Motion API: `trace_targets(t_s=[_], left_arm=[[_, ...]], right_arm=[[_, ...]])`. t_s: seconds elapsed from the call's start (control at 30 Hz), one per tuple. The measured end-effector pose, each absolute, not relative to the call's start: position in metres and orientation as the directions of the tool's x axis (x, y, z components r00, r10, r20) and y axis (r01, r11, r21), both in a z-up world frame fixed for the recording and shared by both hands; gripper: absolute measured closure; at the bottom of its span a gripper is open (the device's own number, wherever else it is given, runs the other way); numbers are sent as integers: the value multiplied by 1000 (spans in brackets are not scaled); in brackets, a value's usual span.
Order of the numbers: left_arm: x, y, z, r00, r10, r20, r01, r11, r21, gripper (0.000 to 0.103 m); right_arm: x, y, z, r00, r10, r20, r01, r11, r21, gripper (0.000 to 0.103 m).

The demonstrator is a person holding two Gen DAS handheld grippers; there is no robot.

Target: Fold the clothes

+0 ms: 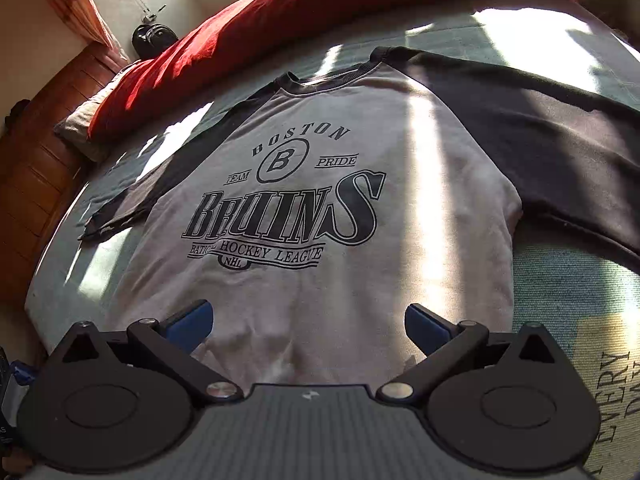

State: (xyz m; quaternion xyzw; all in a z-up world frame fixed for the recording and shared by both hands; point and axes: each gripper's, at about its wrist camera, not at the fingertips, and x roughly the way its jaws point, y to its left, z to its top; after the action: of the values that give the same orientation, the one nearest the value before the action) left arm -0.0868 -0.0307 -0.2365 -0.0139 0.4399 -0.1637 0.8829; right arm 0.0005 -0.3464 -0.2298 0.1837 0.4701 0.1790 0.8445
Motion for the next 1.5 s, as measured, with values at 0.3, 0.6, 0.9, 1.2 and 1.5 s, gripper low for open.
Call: trace_targets(t_s=[0.3, 0.6, 0.9, 1.2, 1.5], left_arm=[[-127, -13, -235, 543, -326, -774, 296, 937, -186, 1], [-138, -1, -242, 564, -370, -738, 303, 924, -232, 1], [-131, 12, -222, 577, -431, -694, 305, 902, -306, 1], [-131, 14, -247, 552, -514, -657, 348, 858, -379, 1], [-112, 61, -219, 582, -512, -632, 301, 858, -417, 1]], right_arm=[[-94, -317, -244, 544, 354, -761, -77, 924, 375, 0], [-105, -308, -261, 591, 311, -744, -58, 937, 345, 0], [-108, -296, -264, 620, 263, -739, -77, 958, 276, 0], [-117, -275, -264, 632, 150, -760, -71, 988, 136, 0], [-133, -276, -239, 619, 224, -752, 13, 956, 295, 0]])
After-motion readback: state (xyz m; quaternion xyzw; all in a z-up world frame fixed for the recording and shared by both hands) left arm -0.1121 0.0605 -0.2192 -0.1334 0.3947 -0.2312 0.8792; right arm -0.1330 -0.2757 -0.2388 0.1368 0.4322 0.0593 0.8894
